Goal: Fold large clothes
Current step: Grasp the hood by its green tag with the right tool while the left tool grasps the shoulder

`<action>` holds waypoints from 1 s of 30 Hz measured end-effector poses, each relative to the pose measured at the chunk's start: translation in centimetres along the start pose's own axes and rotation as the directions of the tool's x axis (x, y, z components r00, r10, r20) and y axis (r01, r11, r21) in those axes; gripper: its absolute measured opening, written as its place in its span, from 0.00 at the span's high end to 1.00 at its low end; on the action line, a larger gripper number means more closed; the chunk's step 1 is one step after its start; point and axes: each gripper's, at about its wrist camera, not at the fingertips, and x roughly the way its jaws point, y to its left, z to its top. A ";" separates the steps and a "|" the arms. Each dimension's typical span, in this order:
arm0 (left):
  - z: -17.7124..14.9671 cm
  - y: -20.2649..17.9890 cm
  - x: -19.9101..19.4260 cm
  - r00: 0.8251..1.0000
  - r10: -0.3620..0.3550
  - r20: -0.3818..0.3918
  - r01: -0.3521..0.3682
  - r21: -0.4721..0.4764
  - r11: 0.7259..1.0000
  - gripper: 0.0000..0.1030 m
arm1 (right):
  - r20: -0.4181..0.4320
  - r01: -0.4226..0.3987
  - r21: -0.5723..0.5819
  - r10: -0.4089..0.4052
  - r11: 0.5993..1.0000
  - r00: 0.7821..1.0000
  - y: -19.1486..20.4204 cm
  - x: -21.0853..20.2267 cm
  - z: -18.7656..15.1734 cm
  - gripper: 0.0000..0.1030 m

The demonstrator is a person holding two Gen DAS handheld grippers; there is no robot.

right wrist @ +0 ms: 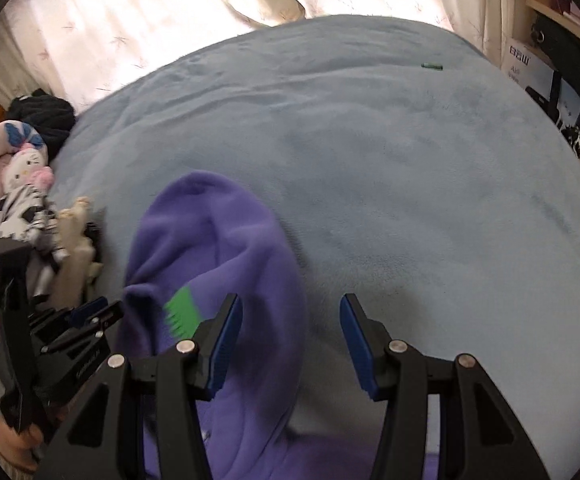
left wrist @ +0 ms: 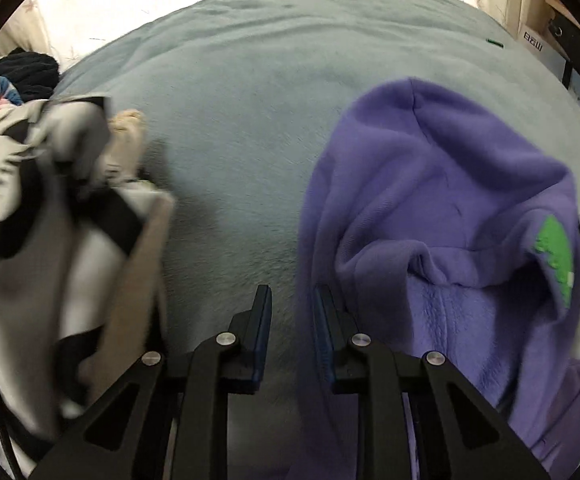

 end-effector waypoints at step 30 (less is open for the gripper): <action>1.5 0.4 -1.4 0.971 -0.218 0.094 0.226 -0.093 0.970 0.78 | -0.025 -0.053 0.000 0.053 0.999 0.998 -4.5 5.0 -3.6 0.95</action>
